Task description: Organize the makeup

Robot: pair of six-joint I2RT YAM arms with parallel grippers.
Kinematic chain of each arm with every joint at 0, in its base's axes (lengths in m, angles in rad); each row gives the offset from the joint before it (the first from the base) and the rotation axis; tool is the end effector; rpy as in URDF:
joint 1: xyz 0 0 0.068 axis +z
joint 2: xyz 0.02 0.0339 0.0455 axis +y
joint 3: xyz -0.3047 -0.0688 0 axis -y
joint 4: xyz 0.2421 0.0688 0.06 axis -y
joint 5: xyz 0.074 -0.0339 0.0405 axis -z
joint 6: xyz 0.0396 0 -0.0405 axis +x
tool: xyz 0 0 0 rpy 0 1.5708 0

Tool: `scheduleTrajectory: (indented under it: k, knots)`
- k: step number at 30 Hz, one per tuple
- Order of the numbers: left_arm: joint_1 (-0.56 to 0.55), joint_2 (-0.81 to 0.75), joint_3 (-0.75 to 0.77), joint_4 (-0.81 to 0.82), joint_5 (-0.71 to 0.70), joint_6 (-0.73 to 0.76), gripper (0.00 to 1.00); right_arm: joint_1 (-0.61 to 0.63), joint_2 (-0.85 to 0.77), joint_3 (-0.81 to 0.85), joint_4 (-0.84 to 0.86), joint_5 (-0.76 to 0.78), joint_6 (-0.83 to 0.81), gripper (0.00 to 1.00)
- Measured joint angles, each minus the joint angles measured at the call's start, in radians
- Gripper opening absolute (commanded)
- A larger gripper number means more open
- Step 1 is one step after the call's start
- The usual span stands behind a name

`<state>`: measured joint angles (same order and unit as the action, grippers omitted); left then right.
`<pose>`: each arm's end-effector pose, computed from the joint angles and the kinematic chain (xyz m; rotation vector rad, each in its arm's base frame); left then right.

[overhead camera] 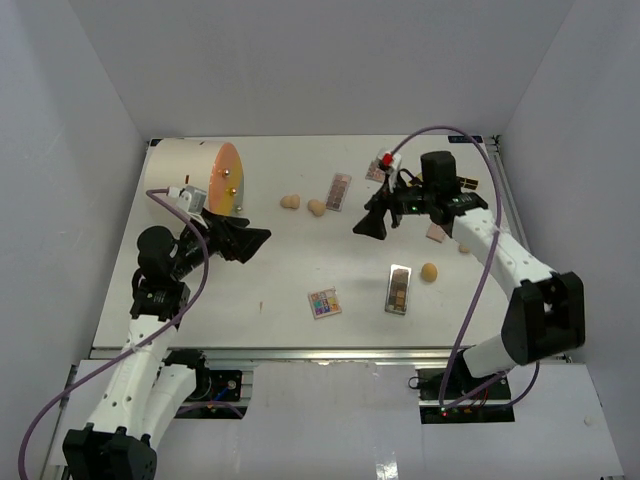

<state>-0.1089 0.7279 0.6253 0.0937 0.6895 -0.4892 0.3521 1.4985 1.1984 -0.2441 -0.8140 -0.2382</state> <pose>0.1404 -0.0407 0.3502 0.2526 1.6515 -0.9997 0.3032 0.1421 0.3508 -1.0444 1.7681 0.9228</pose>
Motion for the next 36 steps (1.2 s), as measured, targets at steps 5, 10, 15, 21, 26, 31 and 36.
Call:
scheduleTrajectory:
  k: [5, 10, 15, 21, 26, 31, 36]
  knots:
    - [0.000, -0.062, 0.141, -0.126, -0.075, -0.018, 0.93, 0.142, 0.276, 0.330, -0.053, 0.054, 0.116, 0.93]
    - [-0.002, -0.086, 0.251, -0.267, -0.193, -0.009, 0.94, 0.272, 0.564, 0.741, -0.020, 0.073, 0.334, 0.91]
    - [-0.003, -0.095, 0.278, -0.393, -0.306, 0.011, 0.95, 0.343, 0.716, 0.867, 0.141, 0.054, 0.565, 0.90]
    - [-0.003, -0.128, 0.275, -0.467, -0.373, 0.017, 0.95, 0.349, 0.860, 0.953, 0.312, 0.062, 0.777, 0.87]
    - [-0.003, -0.172, 0.259, -0.487, -0.405, 0.014, 0.95, 0.345, 0.932, 0.991, 0.409, 0.081, 0.882, 0.83]
    - [-0.003, -0.201, 0.234, -0.497, -0.425, 0.009, 0.95, 0.345, 0.966, 1.012, 0.480, 0.087, 0.946, 0.76]
    - [-0.003, -0.205, 0.216, -0.509, -0.432, -0.002, 0.95, 0.352, 0.975, 1.042, 0.521, 0.108, 0.974, 0.72]
